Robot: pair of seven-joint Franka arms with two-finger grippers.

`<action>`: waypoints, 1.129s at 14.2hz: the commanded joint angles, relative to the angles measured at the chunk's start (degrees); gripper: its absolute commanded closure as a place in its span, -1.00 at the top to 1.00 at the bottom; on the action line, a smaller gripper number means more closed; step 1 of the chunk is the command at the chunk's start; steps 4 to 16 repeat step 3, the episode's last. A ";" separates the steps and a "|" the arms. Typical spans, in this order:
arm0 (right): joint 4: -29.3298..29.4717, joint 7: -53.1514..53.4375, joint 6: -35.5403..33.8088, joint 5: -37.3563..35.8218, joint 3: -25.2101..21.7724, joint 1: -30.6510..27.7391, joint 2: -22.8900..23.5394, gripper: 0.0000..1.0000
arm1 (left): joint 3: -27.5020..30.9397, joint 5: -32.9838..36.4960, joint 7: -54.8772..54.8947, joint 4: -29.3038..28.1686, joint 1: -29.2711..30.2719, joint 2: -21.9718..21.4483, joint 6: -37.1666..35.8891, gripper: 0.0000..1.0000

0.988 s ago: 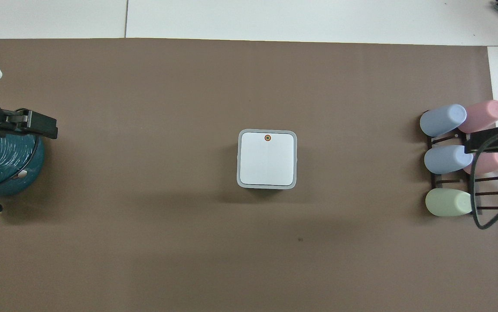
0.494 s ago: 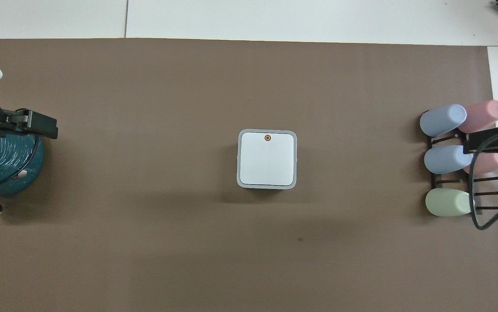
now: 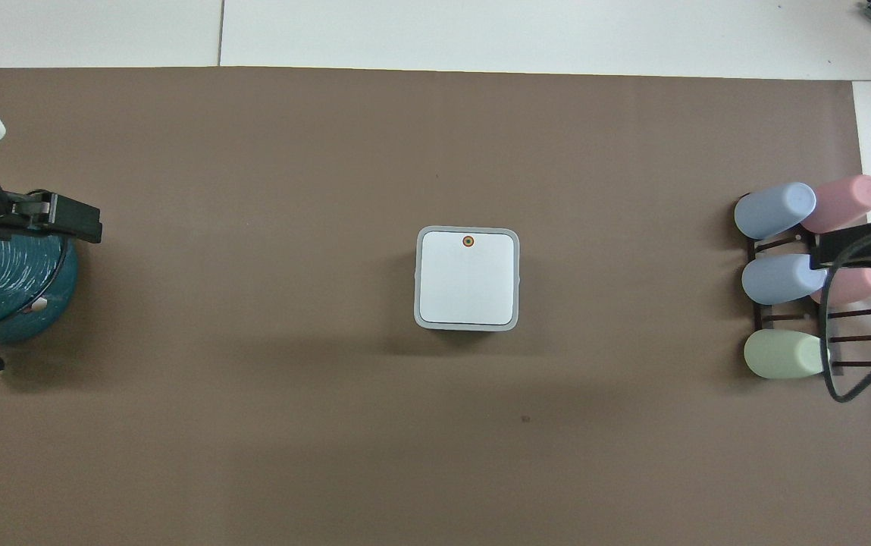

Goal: Close trash can lid

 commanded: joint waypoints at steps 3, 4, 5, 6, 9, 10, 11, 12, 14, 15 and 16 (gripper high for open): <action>-0.83 -0.71 -0.58 0.87 0.36 -0.60 -0.86 1.00 | 0.17 -0.60 0.45 -1.96 0.00 -1.76 0.38 1.00; -0.83 -0.71 -0.58 0.87 0.36 -0.60 -0.86 1.00 | 0.17 -0.60 0.45 -1.96 0.00 -1.76 0.38 1.00; -0.83 -0.71 -0.58 0.87 0.36 -0.60 -0.86 1.00 | 0.17 -0.60 0.45 -1.96 0.00 -1.76 0.38 1.00; -0.83 -0.71 -0.58 0.87 0.36 -0.60 -0.86 1.00 | 0.17 -0.60 0.45 -1.96 0.00 -1.76 0.38 1.00; -0.83 -0.71 -0.58 0.87 0.36 -0.60 -0.86 1.00 | 0.17 -0.60 0.45 -1.96 0.00 -1.76 0.38 1.00; -0.83 -0.71 -0.58 0.87 0.36 -0.60 -0.86 1.00 | 0.17 -0.60 0.45 -1.96 0.00 -1.76 0.38 1.00; -0.83 -0.71 -0.58 0.87 0.36 -0.60 -0.86 1.00 | 0.17 -0.60 0.45 -1.96 0.00 -1.76 0.38 1.00; -0.83 -0.71 -0.58 0.87 0.36 -0.60 -0.86 1.00 | 0.17 -0.60 0.45 -1.96 0.00 -1.76 0.38 1.00; -0.83 -0.71 -0.58 0.87 0.36 -0.60 -0.86 1.00 | 0.17 -0.60 0.45 -1.96 0.00 -1.76 0.38 1.00; -0.83 -0.71 -0.58 0.87 0.36 -0.60 -0.86 1.00 | 0.17 -0.60 0.45 -1.96 0.00 -1.76 0.38 1.00; -0.83 -0.71 -0.58 0.87 0.36 -0.60 -0.86 1.00 | 0.17 -0.60 0.45 -1.96 0.00 -1.76 0.38 1.00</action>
